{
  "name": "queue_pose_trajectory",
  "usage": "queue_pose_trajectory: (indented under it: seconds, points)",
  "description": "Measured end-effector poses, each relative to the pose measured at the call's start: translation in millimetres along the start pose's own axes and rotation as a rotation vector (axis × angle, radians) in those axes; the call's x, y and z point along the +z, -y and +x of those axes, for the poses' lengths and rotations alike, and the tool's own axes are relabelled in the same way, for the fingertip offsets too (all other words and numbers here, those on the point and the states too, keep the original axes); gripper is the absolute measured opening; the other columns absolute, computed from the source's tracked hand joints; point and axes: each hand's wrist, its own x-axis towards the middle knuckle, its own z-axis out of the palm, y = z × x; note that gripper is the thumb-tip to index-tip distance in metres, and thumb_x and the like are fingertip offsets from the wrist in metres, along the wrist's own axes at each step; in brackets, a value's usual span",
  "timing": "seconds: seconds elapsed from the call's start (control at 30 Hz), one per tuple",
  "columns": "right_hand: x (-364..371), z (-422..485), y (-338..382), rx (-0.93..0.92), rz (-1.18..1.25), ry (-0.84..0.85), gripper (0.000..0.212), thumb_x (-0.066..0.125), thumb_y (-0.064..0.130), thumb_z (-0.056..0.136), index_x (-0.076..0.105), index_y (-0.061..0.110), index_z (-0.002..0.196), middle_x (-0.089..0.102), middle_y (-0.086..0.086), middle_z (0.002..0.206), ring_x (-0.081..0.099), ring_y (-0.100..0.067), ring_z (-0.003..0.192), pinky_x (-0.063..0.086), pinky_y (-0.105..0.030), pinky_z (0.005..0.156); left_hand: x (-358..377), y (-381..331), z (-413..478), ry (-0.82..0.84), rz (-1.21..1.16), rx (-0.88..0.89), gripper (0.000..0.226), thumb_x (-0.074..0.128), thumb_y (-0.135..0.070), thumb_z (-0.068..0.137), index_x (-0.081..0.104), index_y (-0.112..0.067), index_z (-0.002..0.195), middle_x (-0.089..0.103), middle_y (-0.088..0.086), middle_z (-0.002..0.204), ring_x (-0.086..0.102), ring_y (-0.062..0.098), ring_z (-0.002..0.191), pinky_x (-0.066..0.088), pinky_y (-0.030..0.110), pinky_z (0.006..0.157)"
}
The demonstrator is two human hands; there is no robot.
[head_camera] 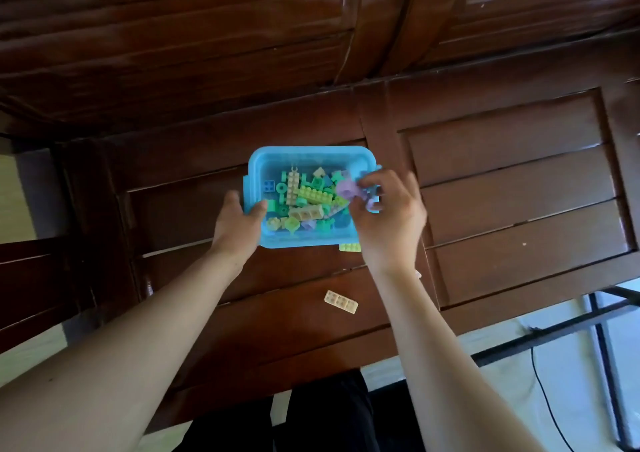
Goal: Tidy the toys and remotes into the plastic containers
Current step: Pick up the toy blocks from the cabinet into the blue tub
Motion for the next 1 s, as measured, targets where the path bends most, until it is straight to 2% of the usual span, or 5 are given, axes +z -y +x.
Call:
queue_pose_trajectory:
  seconds: [0.17, 0.4, 0.6, 0.77, 1.0]
  points:
    - [29.9, -2.3, 9.1, 0.074, -0.019, 0.406, 0.023, 0.067, 0.005, 0.077, 0.072, 0.016, 0.097, 0.066, 0.000, 0.104, 0.063, -0.018, 0.078, 0.049, -0.029, 0.071, 0.3, -1.0, 2.4, 0.002, -0.008, 0.006, 0.013, 0.056, -0.030, 0.093, 0.047, -0.020, 0.096, 0.059, -0.006, 0.083, 0.060, 0.007, 0.069, 0.044, 0.024, 0.051]
    - [39.5, -4.1, 2.5, 0.132, -0.004, 0.452, 0.037, 0.064, 0.007, 0.081, 0.067, 0.021, 0.115, 0.066, 0.003, 0.111, 0.065, -0.013, 0.083, 0.047, -0.018, 0.071, -0.9, -4.3, 2.6, 0.005, -0.027, 0.005, 0.014, 0.055, -0.027, 0.094, 0.048, -0.016, 0.099, 0.060, 0.000, 0.089, 0.063, 0.019, 0.079, 0.055, 0.038, 0.070]
    - [13.2, -5.7, -12.4, 0.180, 0.062, 0.066, 0.029, 0.061, 0.000, 0.078, 0.072, 0.017, 0.098, 0.067, 0.006, 0.093, 0.062, -0.007, 0.070, 0.042, -0.005, 0.060, 3.7, -9.2, -0.7, -0.007, -0.048, -0.001, 0.015, 0.055, -0.031, 0.093, 0.046, -0.020, 0.096, 0.057, -0.006, 0.084, 0.064, 0.017, 0.078, 0.058, 0.044, 0.075]
    - [-15.3, -13.5, -61.5, 0.554, -0.064, -0.164, 0.029, 0.059, 0.004, 0.076, 0.069, 0.021, 0.098, 0.065, 0.001, 0.097, 0.055, -0.009, 0.069, 0.032, -0.006, 0.052, 11.0, -17.8, -1.7, 0.017, -0.085, -0.017, 0.016, 0.056, -0.034, 0.092, 0.045, -0.023, 0.091, 0.058, -0.002, 0.090, 0.066, 0.024, 0.087, 0.057, 0.052, 0.078]
    - [-13.4, -64.9, -133.6, 0.927, -0.379, 0.350, 0.048, 0.066, 0.024, 0.079, 0.048, 0.015, 0.123, 0.045, -0.014, 0.125, 0.053, -0.037, 0.109, 0.045, -0.038, 0.078, 24.5, -25.8, -4.0, 0.039, -0.052, 0.015, 0.021, 0.056, -0.034, 0.092, 0.049, -0.019, 0.105, 0.062, 0.002, 0.099, 0.066, 0.023, 0.091, 0.057, 0.050, 0.081]
